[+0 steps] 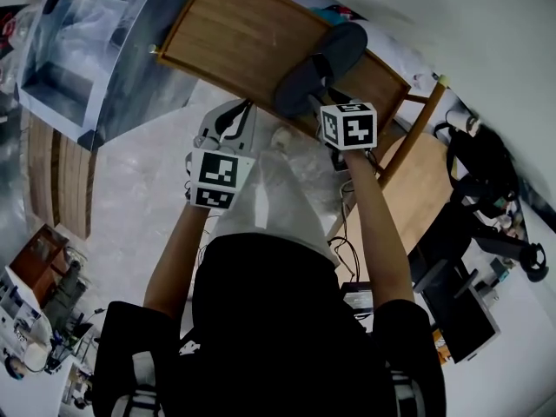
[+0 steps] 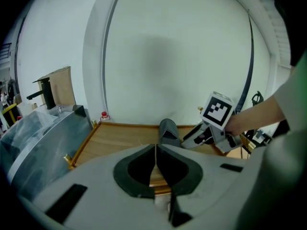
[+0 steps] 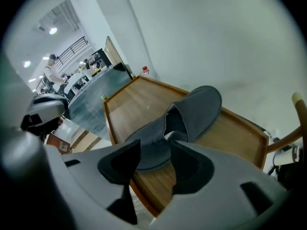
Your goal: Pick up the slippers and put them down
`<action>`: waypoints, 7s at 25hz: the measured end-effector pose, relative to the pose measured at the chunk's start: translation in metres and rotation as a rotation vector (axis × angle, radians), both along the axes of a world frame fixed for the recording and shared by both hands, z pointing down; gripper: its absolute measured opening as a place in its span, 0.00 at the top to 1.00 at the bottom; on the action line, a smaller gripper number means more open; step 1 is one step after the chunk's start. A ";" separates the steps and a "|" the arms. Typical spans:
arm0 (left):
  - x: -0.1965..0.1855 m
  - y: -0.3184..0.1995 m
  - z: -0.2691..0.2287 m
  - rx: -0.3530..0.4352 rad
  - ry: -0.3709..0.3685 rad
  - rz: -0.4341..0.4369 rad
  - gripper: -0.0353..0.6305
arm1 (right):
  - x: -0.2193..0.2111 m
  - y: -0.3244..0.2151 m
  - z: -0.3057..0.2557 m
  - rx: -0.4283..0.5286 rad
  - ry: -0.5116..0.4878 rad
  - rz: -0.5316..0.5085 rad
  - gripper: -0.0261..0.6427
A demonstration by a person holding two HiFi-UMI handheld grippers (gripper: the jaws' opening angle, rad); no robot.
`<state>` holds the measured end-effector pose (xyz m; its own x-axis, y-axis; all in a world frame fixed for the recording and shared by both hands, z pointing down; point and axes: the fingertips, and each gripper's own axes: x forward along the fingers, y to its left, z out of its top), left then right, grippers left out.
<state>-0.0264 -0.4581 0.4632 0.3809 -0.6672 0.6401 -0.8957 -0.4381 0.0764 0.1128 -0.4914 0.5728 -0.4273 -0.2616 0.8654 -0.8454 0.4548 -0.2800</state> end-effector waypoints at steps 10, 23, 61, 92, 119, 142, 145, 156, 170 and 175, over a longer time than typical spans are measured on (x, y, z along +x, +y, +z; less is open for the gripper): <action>-0.006 -0.002 0.011 -0.016 -0.019 -0.012 0.93 | -0.010 -0.011 0.014 -0.063 -0.071 0.095 0.69; -0.006 -0.001 0.021 -0.032 -0.024 -0.024 0.93 | -0.003 -0.015 0.037 -0.109 0.004 0.134 0.84; 0.004 0.020 -0.046 0.092 0.011 0.061 0.93 | 0.006 0.014 -0.064 0.211 0.140 0.017 0.95; -0.030 0.136 -0.110 0.233 -0.036 0.162 0.93 | -0.015 0.147 -0.148 0.376 0.122 0.110 0.95; -0.044 0.195 -0.166 0.353 -0.087 0.152 0.93 | -0.033 0.205 -0.220 0.539 0.095 0.047 0.95; 0.020 0.329 -0.187 0.370 -0.078 0.010 0.93 | 0.020 0.329 -0.260 0.643 0.011 -0.082 0.95; 0.028 0.353 -0.188 0.376 -0.080 0.005 0.93 | 0.022 0.350 -0.263 0.655 0.003 -0.097 0.95; 0.035 0.420 -0.183 0.377 -0.101 -0.017 0.93 | 0.021 0.408 -0.268 0.689 -0.020 -0.158 0.95; 0.041 0.438 -0.176 0.356 -0.069 -0.069 0.93 | 0.039 0.425 -0.258 0.668 -0.024 -0.138 0.95; 0.027 0.438 -0.174 0.345 -0.058 -0.082 0.93 | 0.028 0.428 -0.251 0.648 -0.026 -0.131 0.95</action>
